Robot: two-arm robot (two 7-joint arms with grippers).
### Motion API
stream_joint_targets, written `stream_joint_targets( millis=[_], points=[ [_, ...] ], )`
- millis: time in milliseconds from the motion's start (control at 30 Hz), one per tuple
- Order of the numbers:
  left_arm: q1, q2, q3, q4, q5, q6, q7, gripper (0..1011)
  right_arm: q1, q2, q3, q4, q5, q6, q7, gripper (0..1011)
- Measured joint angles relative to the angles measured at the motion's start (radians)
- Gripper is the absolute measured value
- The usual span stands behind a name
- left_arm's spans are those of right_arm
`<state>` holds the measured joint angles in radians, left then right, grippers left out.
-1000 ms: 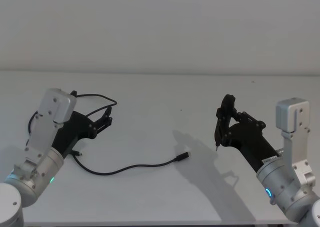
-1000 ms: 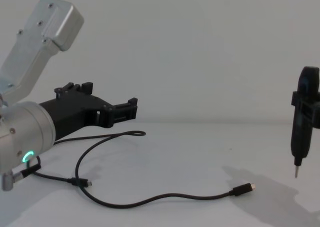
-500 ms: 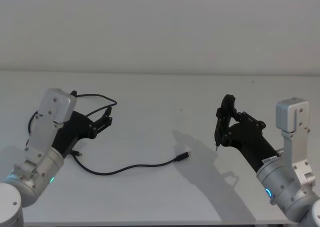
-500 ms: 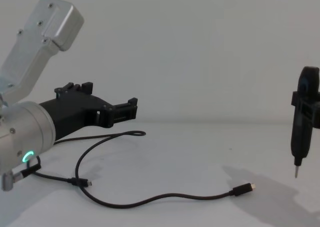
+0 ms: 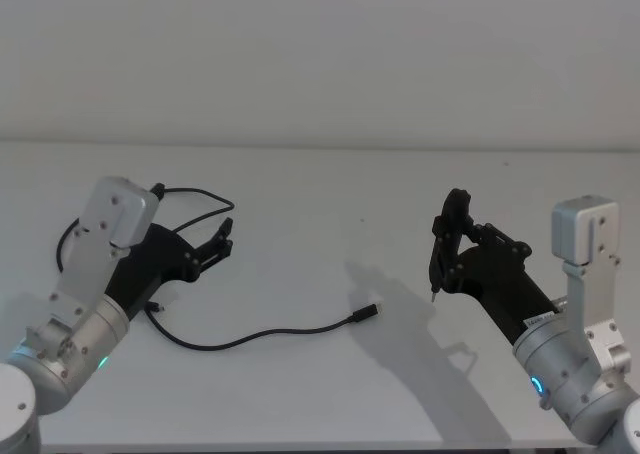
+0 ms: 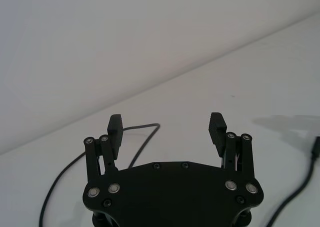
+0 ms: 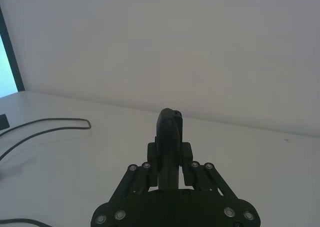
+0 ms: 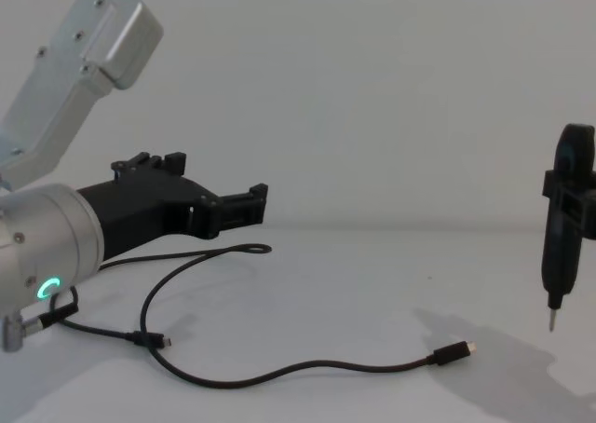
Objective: Pick up the data cable with the one hand.
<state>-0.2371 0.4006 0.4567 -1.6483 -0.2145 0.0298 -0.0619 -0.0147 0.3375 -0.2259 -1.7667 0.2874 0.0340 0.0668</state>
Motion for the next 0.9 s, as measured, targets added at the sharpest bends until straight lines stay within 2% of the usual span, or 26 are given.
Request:
stream_joint_targets(
  millis=[400,467,500,633,733,833,867,900],
  points=[
    [-0.005,0.065,-0.006,-0.048,-0.064,0.051,-0.14,1001,0.0,0.0,0.0,0.0,0.0,0.0,0.0,274],
    [-0.011,0.088,-0.011,-0.057,-0.089,0.072,-0.193,1001,0.0,0.0,0.0,0.0,0.0,0.0,0.0,274],
    [-0.011,0.088,-0.011,-0.057,-0.089,0.072,-0.193,1001,0.0,0.0,0.0,0.0,0.0,0.0,0.0,274],
    [-0.027,0.124,-0.018,-0.063,-0.123,0.099,-0.268,1001,0.0,0.0,0.0,0.0,0.0,0.0,0.0,274],
    [-0.051,0.156,-0.019,-0.058,-0.152,0.119,-0.342,1001,0.0,0.0,0.0,0.0,0.0,0.0,0.0,275],
    [-0.076,0.177,-0.018,-0.044,-0.171,0.132,-0.402,1001,0.0,0.0,0.0,0.0,0.0,0.0,0.0,274],
    [-0.076,0.177,-0.018,-0.044,-0.171,0.132,-0.402,1001,0.0,0.0,0.0,0.0,0.0,0.0,0.0,274],
    [-0.088,0.185,-0.015,-0.037,-0.181,0.137,-0.433,1001,0.0,0.0,0.0,0.0,0.0,0.0,0.0,274]
  ],
)
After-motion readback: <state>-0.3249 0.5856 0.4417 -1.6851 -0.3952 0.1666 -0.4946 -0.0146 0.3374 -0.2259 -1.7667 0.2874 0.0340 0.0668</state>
